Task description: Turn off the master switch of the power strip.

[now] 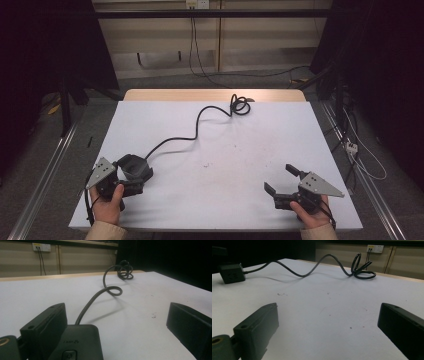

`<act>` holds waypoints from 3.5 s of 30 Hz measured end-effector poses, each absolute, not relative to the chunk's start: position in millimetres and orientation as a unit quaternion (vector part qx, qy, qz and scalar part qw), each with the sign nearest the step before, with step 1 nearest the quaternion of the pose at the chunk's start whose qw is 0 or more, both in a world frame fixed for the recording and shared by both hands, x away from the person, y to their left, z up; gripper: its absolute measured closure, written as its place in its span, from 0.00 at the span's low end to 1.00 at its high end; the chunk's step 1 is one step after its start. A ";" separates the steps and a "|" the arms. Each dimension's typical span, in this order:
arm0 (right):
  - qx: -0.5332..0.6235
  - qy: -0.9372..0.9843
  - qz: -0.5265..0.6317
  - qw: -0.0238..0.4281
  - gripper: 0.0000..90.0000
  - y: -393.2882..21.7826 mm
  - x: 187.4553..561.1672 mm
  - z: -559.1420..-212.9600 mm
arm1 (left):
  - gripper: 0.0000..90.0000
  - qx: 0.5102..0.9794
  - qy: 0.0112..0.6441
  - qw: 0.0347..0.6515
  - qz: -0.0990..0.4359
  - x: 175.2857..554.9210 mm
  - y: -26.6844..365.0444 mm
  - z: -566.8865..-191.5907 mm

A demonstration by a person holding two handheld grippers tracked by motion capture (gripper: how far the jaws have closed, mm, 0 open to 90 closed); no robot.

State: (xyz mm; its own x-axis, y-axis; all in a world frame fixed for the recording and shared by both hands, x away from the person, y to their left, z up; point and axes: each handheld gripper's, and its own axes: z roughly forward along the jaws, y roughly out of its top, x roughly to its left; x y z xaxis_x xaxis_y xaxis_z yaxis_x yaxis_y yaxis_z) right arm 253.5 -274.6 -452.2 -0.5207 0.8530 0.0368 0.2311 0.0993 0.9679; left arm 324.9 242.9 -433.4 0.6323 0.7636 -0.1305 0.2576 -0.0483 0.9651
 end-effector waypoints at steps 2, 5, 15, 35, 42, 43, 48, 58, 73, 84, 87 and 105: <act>0.397 0.683 0.542 0.287 0.03 -274.6 253.4 -452.2 | 0.03 0.691 0.369 0.582 0.217 324.9 243.0 -433.3; 0.397 0.684 0.541 0.287 0.03 -274.8 253.3 -452.4 | 0.03 0.689 0.371 0.583 0.217 325.0 243.4 -433.1; 0.393 0.687 0.541 0.285 0.04 -274.8 253.0 -452.7 | 0.03 0.689 0.369 0.583 0.222 325.2 244.2 -431.4; 0.388 0.690 0.541 0.284 0.04 -273.2 253.0 -452.6 | 0.13 0.695 0.367 0.577 0.223 327.0 250.4 -425.3; 0.387 0.690 0.542 0.284 0.04 -273.0 253.0 -452.5 | 0.20 0.695 0.368 0.578 0.218 330.1 253.9 -422.3; 0.387 0.690 0.542 0.284 0.04 -273.0 253.0 -452.5 | 0.21 0.698 0.365 0.576 0.219 330.5 254.6 -421.8; 0.386 0.691 0.542 0.282 0.04 -272.8 253.0 -452.5 | 0.25 0.702 0.365 0.573 0.215 332.4 256.1 -420.5; 0.385 0.691 0.542 0.282 0.04 -272.5 252.9 -452.4 | 0.29 0.701 0.374 0.568 0.213 336.5 259.4 -418.9; 0.383 0.693 0.542 0.282 0.04 -271.7 253.0 -452.5 | 0.43 0.707 0.389 0.551 0.214 341.9 269.6 -417.6; 0.382 0.694 0.542 0.281 0.05 -271.3 253.0 -452.5 | 0.56 0.712 0.392 0.543 0.211 342.4 272.8 -417.5; 0.383 0.694 0.542 0.280 0.04 -271.2 253.1 -452.6 | 0.59 0.713 0.393 0.541 0.211 342.3 273.0 -417.5; 0.381 0.693 0.543 0.282 0.05 -271.6 253.2 -452.3 | 0.73 0.723 0.396 0.529 0.203 343.2 275.1 -417.6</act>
